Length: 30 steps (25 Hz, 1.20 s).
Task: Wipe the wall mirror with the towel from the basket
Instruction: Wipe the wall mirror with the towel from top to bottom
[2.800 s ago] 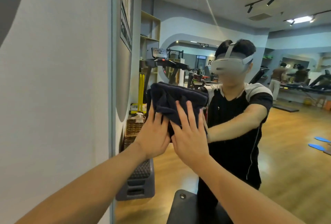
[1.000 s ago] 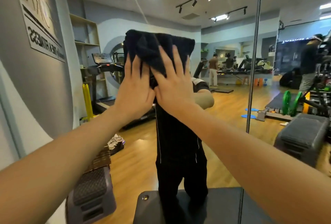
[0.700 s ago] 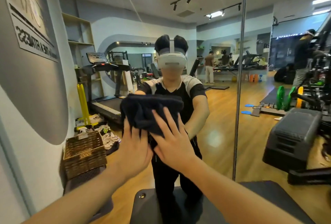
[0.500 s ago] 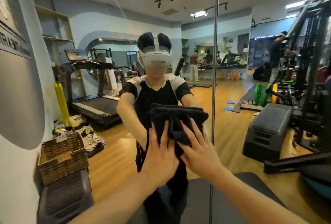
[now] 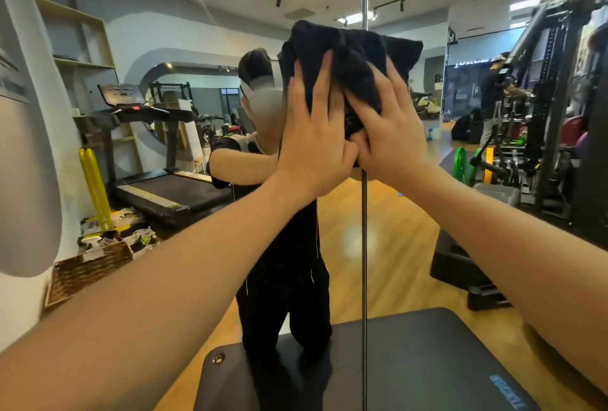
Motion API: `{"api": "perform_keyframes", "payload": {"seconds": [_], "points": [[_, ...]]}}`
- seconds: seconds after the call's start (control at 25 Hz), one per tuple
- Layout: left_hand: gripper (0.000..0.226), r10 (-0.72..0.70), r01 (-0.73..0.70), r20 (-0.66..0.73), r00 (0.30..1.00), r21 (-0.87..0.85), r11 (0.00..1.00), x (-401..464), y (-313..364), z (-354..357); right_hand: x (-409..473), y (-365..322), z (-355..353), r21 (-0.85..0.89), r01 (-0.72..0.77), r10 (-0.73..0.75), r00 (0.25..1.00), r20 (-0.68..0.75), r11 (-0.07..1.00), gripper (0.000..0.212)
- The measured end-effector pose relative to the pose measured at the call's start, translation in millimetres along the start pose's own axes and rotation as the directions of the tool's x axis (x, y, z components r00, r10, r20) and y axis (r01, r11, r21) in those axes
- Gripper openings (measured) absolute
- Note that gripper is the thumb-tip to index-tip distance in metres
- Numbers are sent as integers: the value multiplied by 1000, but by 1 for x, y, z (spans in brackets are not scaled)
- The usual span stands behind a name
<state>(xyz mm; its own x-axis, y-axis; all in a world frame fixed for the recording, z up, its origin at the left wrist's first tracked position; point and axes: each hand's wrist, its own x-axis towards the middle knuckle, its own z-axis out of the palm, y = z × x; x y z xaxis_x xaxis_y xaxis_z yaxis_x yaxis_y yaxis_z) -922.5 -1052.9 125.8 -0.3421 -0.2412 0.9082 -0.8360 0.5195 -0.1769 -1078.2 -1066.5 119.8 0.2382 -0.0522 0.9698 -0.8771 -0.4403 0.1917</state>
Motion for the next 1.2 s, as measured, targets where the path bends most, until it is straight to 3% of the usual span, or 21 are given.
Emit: {"api": "perform_keyframes", "payload": {"seconds": [0.2, 0.48, 0.76, 0.92, 1.08, 1.2], "points": [[84, 85, -92, 94, 992, 71, 993, -71, 11, 30, -94, -12, 15, 59, 13, -12, 1000, -12, 998, 63], [79, 93, -123, 289, 953, 88, 988, -190, 21, 58, -217, -59, 32, 54, -78, 68, 982, 175, 995, 71], [78, 212, -225, 244, 946, 27, 974, -212, -35, 24, -210, -135, 54, -18, -207, 207, 959, 195, 978, 69], [80, 197, -201, 263, 944, -13, 980, -240, -83, -6, -201, -193, 78, 15, -234, 226, 953, 203, 972, 76], [74, 166, -192, 290, 943, 62, 980, -269, -141, -49, -185, -260, 105, 66, -211, 190, 953, 237, 975, 71], [72, 139, -172, 294, 946, 90, 981, -287, -180, -77, -171, -307, 122, 81, -198, 175, 956, 235, 977, 84]]}}
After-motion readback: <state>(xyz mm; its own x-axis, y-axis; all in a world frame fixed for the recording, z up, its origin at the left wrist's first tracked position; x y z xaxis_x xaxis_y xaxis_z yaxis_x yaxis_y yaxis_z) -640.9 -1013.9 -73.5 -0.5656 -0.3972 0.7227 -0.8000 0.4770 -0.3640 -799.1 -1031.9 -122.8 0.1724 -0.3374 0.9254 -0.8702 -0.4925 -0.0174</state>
